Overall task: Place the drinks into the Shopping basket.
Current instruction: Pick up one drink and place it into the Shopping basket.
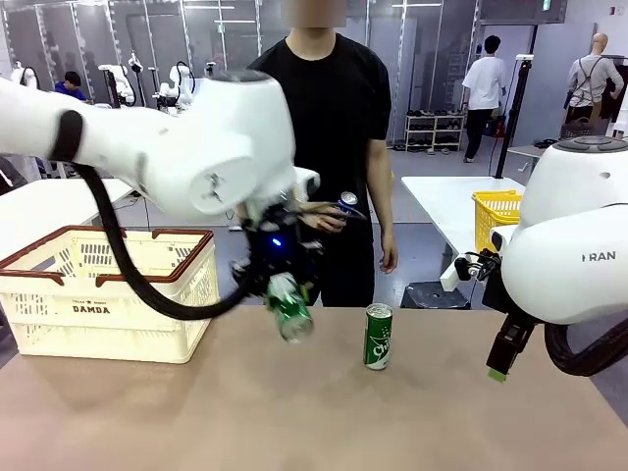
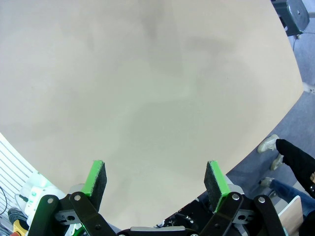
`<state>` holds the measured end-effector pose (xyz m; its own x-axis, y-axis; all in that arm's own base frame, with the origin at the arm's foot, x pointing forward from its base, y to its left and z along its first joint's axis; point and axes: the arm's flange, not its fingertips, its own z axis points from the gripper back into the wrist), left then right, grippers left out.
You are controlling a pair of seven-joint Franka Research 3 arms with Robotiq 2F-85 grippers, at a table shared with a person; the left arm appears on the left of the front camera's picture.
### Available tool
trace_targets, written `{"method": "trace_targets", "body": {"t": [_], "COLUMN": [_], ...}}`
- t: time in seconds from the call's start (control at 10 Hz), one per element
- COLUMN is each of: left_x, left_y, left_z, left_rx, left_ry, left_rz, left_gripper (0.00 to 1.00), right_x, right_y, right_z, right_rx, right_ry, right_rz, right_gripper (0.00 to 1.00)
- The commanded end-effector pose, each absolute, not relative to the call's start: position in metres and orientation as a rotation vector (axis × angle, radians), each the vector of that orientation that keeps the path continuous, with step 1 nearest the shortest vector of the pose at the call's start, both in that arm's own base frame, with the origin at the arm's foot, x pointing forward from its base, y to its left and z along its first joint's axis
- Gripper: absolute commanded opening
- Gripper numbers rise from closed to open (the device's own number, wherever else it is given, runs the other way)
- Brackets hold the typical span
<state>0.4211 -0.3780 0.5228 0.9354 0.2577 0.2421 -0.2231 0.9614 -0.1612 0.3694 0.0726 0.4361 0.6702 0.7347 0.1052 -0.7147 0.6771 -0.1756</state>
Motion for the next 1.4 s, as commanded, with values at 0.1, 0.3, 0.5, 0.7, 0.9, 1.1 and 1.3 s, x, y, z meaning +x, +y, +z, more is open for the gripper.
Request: {"method": "trace_targets", "body": {"t": [0.1,0.3,0.5,0.7,0.9,1.1,1.3], "left_x": [0.44,0.452,0.472,0.485,0.474,0.474,0.492], "left_y": [-0.291,-0.241,-0.198,-0.172,-0.186,-0.186,-0.186], "left_z": [0.569,0.591,0.61,0.615,0.606,0.606,0.598], "left_rx": [-0.042,0.006,0.015,-0.033,-0.004,-0.004,0.0], "left_ry": [-0.268,-0.272,-0.271,-0.261,-0.277,-0.277,-0.262], "left_rz": [0.321,0.387,0.398,0.326,0.411,0.411,0.282], "left_gripper": [0.57,0.57,0.57,0.57,0.57,0.57,0.57], "right_x": [0.369,0.369,0.369,0.369,0.369,0.369,0.369], "right_y": [0.071,0.071,0.071,0.071,0.071,0.071,0.071], "right_z": [0.436,0.436,0.436,0.436,0.436,0.436,0.436], "right_rx": [-0.128,-0.128,-0.128,-0.128,-0.128,-0.128,-0.128], "right_ry": [-0.169,-0.169,-0.169,-0.169,-0.169,-0.169,-0.169], "right_rz": [0.825,0.825,0.825,0.825,0.825,0.825,0.825], "right_gripper": [1.0,1.0,1.0,1.0,1.0,1.0,1.0]}}
